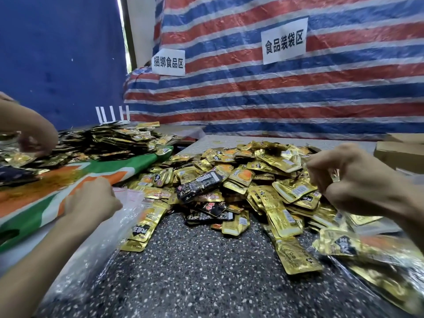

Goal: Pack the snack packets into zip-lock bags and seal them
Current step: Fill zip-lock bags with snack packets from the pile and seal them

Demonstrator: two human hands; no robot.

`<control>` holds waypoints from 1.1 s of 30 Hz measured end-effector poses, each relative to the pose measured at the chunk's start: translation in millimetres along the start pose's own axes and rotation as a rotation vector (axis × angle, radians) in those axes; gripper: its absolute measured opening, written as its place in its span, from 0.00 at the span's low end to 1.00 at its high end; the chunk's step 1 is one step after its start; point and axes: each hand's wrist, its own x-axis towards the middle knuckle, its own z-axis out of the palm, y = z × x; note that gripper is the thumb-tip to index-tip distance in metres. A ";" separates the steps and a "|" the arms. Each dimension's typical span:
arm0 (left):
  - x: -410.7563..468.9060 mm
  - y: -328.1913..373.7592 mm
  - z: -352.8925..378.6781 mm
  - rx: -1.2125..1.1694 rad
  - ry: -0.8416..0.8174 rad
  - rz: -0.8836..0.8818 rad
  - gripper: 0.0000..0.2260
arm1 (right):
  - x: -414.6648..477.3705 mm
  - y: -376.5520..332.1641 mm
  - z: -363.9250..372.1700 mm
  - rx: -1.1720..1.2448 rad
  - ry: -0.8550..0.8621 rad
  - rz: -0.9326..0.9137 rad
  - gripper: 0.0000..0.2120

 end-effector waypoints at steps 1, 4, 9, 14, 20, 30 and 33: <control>-0.5 3.2 -0.1 0.003 0.042 0.001 0.03 | 0.4 0.5 1.0 0.016 0.016 -0.010 0.14; -1.4 16.1 -0.4 -0.016 0.163 0.053 0.10 | 1.7 3.2 5.8 0.100 0.054 -0.010 0.13; -26.8 69.8 -26.2 -0.283 0.220 0.371 0.13 | 2.6 -3.0 9.3 0.182 0.000 0.025 0.06; -73.1 147.2 -62.6 -0.806 0.018 0.922 0.05 | 11.2 -0.6 13.7 0.524 -0.046 0.223 0.26; -101.1 216.2 -79.8 -0.971 -0.293 1.227 0.06 | 3.4 3.4 -0.9 0.675 -0.008 0.331 0.23; -83.4 238.6 -53.9 -1.192 -0.872 0.836 0.22 | 7.2 11.7 -15.3 0.573 -0.028 0.301 0.17; -80.9 240.6 -51.2 -1.173 -0.975 0.727 0.22 | 8.0 8.0 -16.0 0.545 -0.065 0.267 0.15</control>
